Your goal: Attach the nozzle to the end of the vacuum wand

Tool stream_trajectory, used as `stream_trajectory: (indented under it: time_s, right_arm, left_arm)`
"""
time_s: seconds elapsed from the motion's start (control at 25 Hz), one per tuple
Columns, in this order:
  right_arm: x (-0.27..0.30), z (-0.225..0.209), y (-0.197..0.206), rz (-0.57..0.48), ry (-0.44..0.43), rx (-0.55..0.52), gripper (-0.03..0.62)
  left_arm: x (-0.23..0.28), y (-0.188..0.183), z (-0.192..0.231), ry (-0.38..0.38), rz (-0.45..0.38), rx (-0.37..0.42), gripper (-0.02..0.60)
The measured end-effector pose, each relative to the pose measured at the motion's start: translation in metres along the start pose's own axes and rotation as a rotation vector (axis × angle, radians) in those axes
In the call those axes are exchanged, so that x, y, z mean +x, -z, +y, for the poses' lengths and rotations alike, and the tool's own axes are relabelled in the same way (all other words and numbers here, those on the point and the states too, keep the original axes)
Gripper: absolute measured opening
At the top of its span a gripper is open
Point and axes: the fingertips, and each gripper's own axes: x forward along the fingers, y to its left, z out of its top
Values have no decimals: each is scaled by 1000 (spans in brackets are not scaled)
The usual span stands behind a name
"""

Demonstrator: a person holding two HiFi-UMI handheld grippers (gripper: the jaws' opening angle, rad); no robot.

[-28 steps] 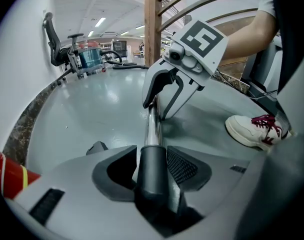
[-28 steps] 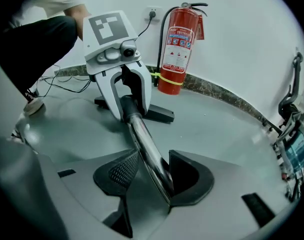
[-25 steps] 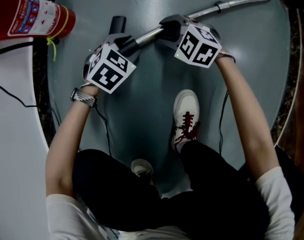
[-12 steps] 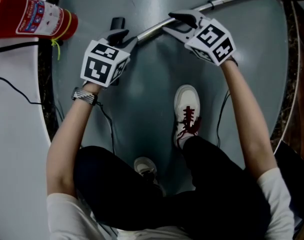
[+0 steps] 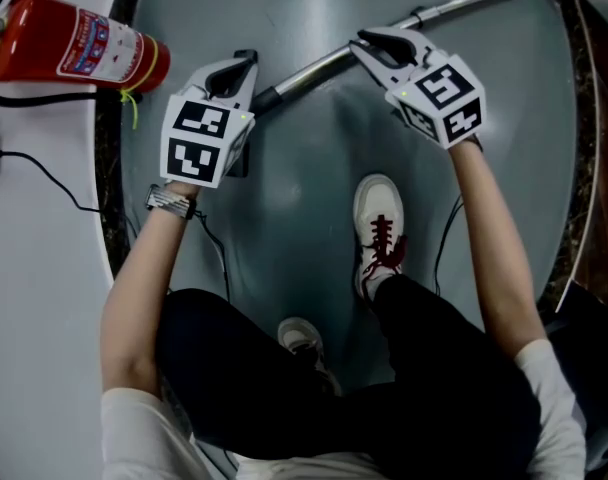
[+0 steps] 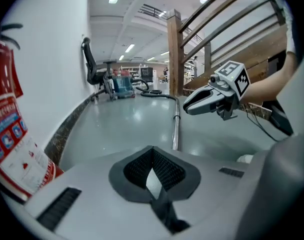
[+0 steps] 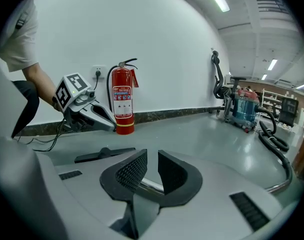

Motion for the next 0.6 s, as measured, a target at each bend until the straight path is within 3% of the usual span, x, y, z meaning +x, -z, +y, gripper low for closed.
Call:
stream_trajectory:
  time_s: [0.2,0.44,0.6]
  right_arm:
    - [-6,-2,-20,-37,69,34,59]
    - [-19,-3,-38,-59,118,37,44]
    - [-35,-11,-65,-86,167,7,37]
  left_arm:
    - [-10,-25,3,-62,-94,69,0]
    - [-31,-58,18,-92,-182,13,0]
    - [-59,-88,27,-117,-252,39,0]
